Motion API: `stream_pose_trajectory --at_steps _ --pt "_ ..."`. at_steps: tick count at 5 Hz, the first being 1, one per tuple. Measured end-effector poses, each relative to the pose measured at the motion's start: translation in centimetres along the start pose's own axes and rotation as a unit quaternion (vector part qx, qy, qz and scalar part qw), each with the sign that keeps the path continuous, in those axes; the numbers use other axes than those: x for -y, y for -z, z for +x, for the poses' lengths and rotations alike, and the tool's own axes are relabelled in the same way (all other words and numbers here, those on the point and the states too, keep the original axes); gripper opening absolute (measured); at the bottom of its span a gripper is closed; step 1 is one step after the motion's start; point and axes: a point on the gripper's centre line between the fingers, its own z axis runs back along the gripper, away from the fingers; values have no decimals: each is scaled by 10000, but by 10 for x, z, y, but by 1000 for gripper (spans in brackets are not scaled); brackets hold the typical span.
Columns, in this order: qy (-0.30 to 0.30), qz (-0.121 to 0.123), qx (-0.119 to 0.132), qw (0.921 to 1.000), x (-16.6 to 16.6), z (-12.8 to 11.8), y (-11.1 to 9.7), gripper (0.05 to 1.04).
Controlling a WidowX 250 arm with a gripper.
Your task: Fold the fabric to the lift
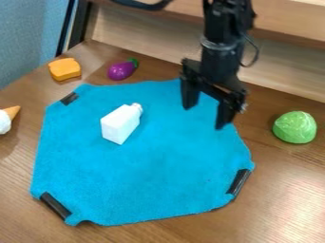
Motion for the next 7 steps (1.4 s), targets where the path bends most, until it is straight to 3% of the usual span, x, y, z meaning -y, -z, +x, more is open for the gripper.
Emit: stream_pose_trajectory --at_steps 2,5,7 --pt "161 -121 53 9998 42 -6 12 999" --pt "-641 -201 -30 9977 66 -23 29 999" --pt "-892 -131 -283 9955 77 -28 59 999"
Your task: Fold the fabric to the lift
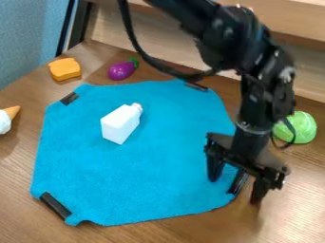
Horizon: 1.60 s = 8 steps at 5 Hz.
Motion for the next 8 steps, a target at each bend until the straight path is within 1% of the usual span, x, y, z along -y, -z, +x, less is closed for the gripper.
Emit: stream_pose_trajectory --at_steps 1,2,3,4,5,6,7,8 --pt "-39 -22 58 10000 4 6 2 942" --pt "-100 -122 193 9997 6 7 4 680" --pt "76 -259 294 9992 11 14 2 394" --pt "321 -515 339 9976 22 22 0 190" --pt "677 -732 178 9949 31 18 -4 84" --pt "852 -925 383 9913 24 20 -35 63" --pt "675 -999 557 9911 -16 18 -66 62" --pt "393 -1036 648 9917 -52 15 -79 59"
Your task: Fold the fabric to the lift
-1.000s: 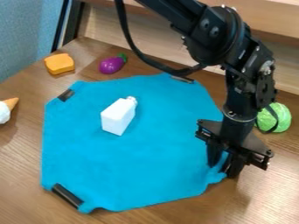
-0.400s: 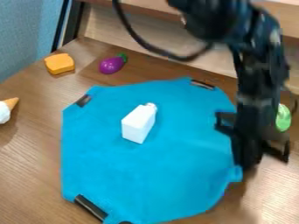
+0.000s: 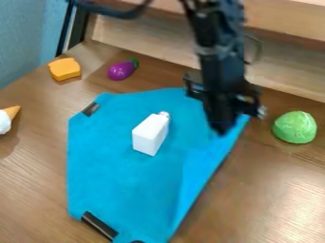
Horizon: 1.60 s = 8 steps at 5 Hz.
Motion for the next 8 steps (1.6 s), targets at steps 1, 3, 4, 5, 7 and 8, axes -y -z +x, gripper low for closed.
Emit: stream_pose_trajectory --at_steps 1,3,4,5,7,8 --pt "-306 15 48 9995 -37 -6 -14 59" --pt "-735 -33 10 9973 -91 -19 -29 59" --pt "-795 -46 -2 9968 -110 -19 -32 59" --pt "-878 -71 1 9961 -126 -21 -35 59" --pt "-1068 -70 -3 9943 -150 -32 -39 59" --pt "-1141 -24 -12 9935 -159 -38 -39 59"
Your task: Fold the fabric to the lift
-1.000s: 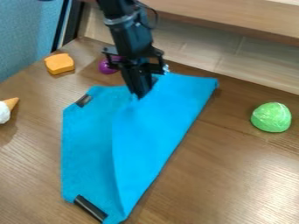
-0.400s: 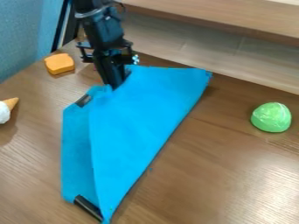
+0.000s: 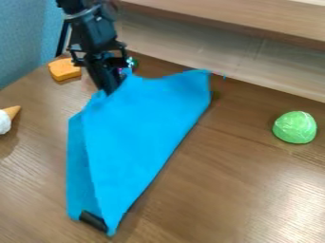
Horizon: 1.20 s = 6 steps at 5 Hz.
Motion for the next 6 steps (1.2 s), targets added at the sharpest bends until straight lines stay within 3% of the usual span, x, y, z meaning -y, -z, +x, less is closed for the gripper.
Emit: stream_pose_trajectory --at_steps 1,2,4,5,6 --pt "-189 72 -118 9997 -12 -11 4 83" --pt "-292 76 -191 9994 -14 -12 8 245" --pt "-188 121 -226 9995 -4 -10 11 840" --pt "-197 149 -232 9994 -5 -9 11 1005" --pt "-238 159 -227 9993 -5 -9 11 1002"
